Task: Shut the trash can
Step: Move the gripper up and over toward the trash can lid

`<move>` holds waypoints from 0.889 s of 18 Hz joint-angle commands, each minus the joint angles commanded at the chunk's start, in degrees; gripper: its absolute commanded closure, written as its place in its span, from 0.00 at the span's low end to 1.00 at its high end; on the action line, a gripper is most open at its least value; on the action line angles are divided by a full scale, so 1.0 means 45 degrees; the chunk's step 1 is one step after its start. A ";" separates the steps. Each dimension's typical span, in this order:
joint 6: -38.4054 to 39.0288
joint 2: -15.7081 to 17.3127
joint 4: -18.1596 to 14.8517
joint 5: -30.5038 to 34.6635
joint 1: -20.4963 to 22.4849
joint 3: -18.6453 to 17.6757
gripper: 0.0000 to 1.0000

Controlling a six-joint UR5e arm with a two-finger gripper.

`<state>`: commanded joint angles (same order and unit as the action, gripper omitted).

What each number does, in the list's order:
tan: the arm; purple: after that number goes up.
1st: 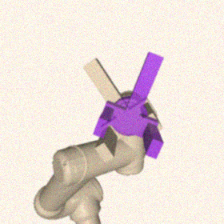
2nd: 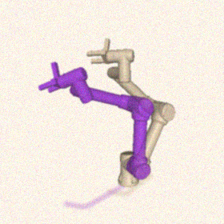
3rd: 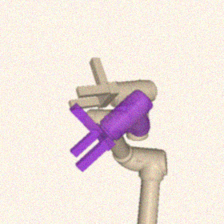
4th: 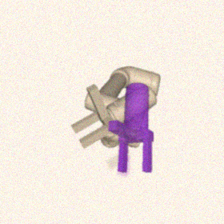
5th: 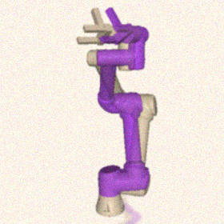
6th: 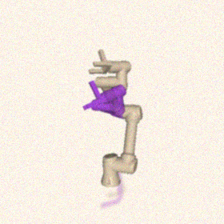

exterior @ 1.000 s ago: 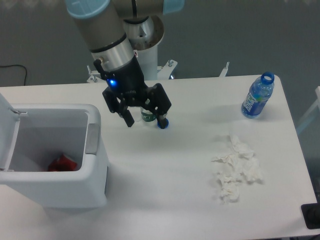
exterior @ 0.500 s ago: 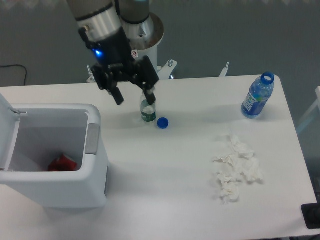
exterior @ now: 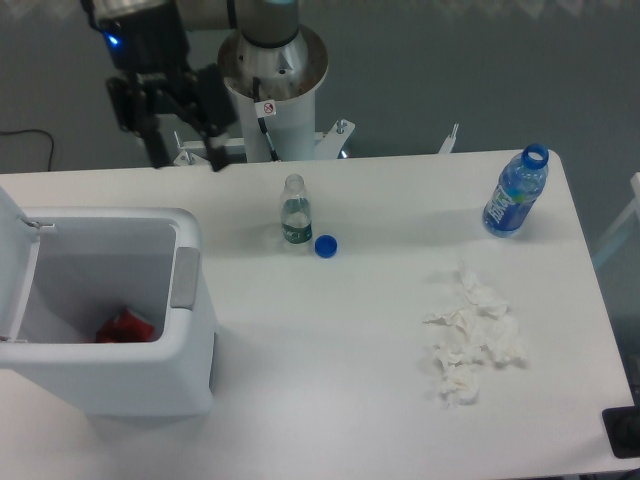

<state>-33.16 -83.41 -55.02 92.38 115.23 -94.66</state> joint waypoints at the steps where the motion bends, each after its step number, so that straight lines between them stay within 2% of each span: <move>1: 0.0662 -0.0039 0.0019 -0.0215 -0.0234 0.0059 0.00; 3: 0.1642 -0.0059 0.0039 -0.0490 -0.0761 0.0118 0.00; 11: 0.3051 -0.0234 0.0058 -0.0549 -0.3007 0.0391 0.00; 16: 0.3950 -0.1208 0.0137 -0.0452 -0.3986 0.1151 0.00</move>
<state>-15.38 -88.85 -54.41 90.35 97.30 -89.48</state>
